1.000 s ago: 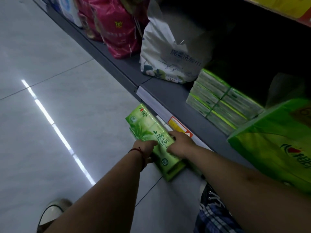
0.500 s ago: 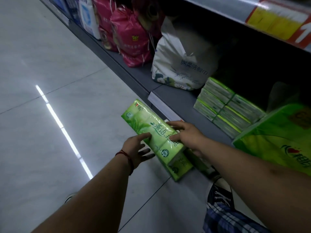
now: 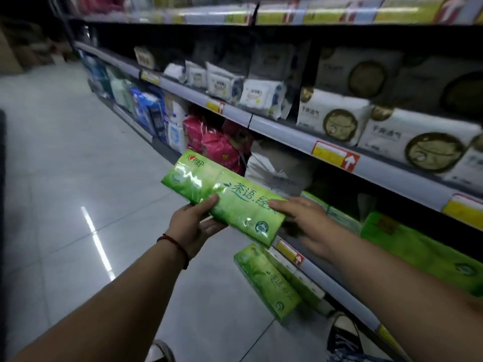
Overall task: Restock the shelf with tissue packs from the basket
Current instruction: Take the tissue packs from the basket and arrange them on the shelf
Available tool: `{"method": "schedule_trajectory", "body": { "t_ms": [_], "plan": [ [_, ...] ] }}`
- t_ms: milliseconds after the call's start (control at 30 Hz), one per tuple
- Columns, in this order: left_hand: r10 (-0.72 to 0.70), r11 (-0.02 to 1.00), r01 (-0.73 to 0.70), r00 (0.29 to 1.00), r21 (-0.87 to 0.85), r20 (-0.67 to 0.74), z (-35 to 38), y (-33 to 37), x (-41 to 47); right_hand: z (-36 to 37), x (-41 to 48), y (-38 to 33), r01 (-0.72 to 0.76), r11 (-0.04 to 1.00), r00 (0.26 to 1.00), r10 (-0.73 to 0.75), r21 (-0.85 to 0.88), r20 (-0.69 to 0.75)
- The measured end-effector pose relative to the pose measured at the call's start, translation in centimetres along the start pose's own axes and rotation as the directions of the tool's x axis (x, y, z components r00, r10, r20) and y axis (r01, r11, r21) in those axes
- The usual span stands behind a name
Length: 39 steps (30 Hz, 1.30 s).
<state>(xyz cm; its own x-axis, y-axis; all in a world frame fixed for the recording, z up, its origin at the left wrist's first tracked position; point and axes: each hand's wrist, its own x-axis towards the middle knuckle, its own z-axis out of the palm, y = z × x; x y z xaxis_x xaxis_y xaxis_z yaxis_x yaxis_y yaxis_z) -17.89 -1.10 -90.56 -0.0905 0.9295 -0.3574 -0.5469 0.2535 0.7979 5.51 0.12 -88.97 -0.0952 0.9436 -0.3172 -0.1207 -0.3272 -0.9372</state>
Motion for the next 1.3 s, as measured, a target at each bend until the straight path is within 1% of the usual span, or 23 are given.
{"method": "schedule_trajectory", "body": {
  "t_ms": [67, 133, 233, 300, 367, 433, 500, 567, 633, 733, 800, 867, 933, 1033, 1100, 1167, 1233, 1300],
  "plan": [
    [0.025, 0.998, -0.025, 1.000, -0.063, 0.002, 0.5, 0.8, -0.8, 0.2, -1.1, -0.6, -0.015, 0.998, 1.000, 0.016, 0.063, -0.008],
    [0.031, 0.995, -0.028, 0.999, -0.092, 0.022, 0.6, 0.9, -1.3, 0.2, -1.7, -0.4, 0.007, 0.996, 0.999, -0.005, 0.087, -0.032],
    [0.005, 0.998, -0.001, 0.997, -0.059, 0.082, 0.6, 0.4, -1.5, -0.1, -2.1, 0.2, -0.015, 0.991, 0.998, 0.022, 0.130, -0.052],
    [0.005, 0.999, 0.000, 0.993, -0.037, 0.120, 0.7, 0.0, -1.4, -0.2, -2.3, 0.3, -0.063, 0.987, 0.997, 0.067, 0.146, -0.023],
    [0.023, 0.999, -0.018, 0.993, -0.041, 0.120, 1.2, -0.1, -1.3, -0.5, -2.2, 0.2, -0.105, 0.984, 0.994, 0.103, 0.147, 0.021],
    [0.045, 0.999, -0.042, 0.994, -0.032, 0.101, 1.7, 0.1, -1.4, -0.7, -2.2, 0.1, -0.139, 0.983, 0.989, 0.133, 0.121, 0.057],
    [0.058, 0.998, -0.060, 0.994, 0.015, 0.088, 1.8, 0.4, -1.2, -0.8, -1.9, 0.2, -0.145, 0.988, 0.989, 0.143, 0.047, 0.037],
    [0.058, 0.994, -0.065, 0.995, 0.084, 0.075, 1.6, 0.7, -1.1, -0.6, -1.5, 0.4, -0.094, 0.995, 0.995, 0.094, -0.036, -0.017],
    [0.047, 0.987, -0.057, 0.997, 0.151, 0.066, 1.4, 0.9, -1.1, -0.3, -0.8, 0.8, -0.057, 0.995, 0.998, 0.055, -0.086, -0.024],
    [0.003, 0.977, -0.019, 0.997, 0.214, 0.073, 1.8, 0.8, -1.5, 0.9, -0.8, 0.6, -0.043, 0.998, 0.997, 0.046, -0.042, 0.056],
    [-0.040, 0.972, 0.023, 0.997, 0.236, 0.068, 2.0, 0.5, -1.7, 1.4, -1.0, 0.2, -0.051, 0.998, 0.994, 0.048, 0.024, 0.098],
    [-0.097, 0.965, 0.078, 0.993, 0.252, 0.063, 2.1, 0.5, -1.7, 1.7, -1.1, 0.1, -0.066, 0.995, 0.991, 0.057, 0.073, 0.118],
    [-0.175, 0.936, 0.140, 0.981, 0.323, 0.082, 2.0, 0.7, -1.9, 1.8, -0.9, 0.4, -0.103, 0.990, 0.991, 0.094, 0.092, 0.095],
    [-0.347, 0.822, 0.219, 0.925, 0.526, 0.156, 1.3, 0.8, -2.3, 1.7, -0.6, 1.4, -0.170, 0.979, 0.985, 0.168, 0.109, 0.030],
    [-0.434, 0.782, 0.279, 0.886, 0.558, 0.165, 0.8, 0.4, -2.3, 1.3, -0.4, 2.1, -0.194, 0.971, 0.980, 0.197, 0.140, -0.009],
    [-0.450, 0.794, 0.304, 0.876, 0.526, 0.173, 0.7, 0.0, -1.9, 0.7, -0.2, 2.6, -0.211, 0.960, 0.974, 0.222, 0.185, -0.039],
    [-0.418, 0.824, 0.284, 0.888, 0.490, 0.189, 1.1, -0.6, -1.3, 0.0, 0.1, 3.0, -0.221, 0.952, 0.969, 0.239, 0.210, -0.065],
    [-0.397, 0.838, 0.261, 0.894, 0.479, 0.207, 2.0, -1.7, -0.5, -1.0, 0.2, 3.2, -0.218, 0.959, 0.968, 0.236, 0.181, -0.085]
  ]
}}
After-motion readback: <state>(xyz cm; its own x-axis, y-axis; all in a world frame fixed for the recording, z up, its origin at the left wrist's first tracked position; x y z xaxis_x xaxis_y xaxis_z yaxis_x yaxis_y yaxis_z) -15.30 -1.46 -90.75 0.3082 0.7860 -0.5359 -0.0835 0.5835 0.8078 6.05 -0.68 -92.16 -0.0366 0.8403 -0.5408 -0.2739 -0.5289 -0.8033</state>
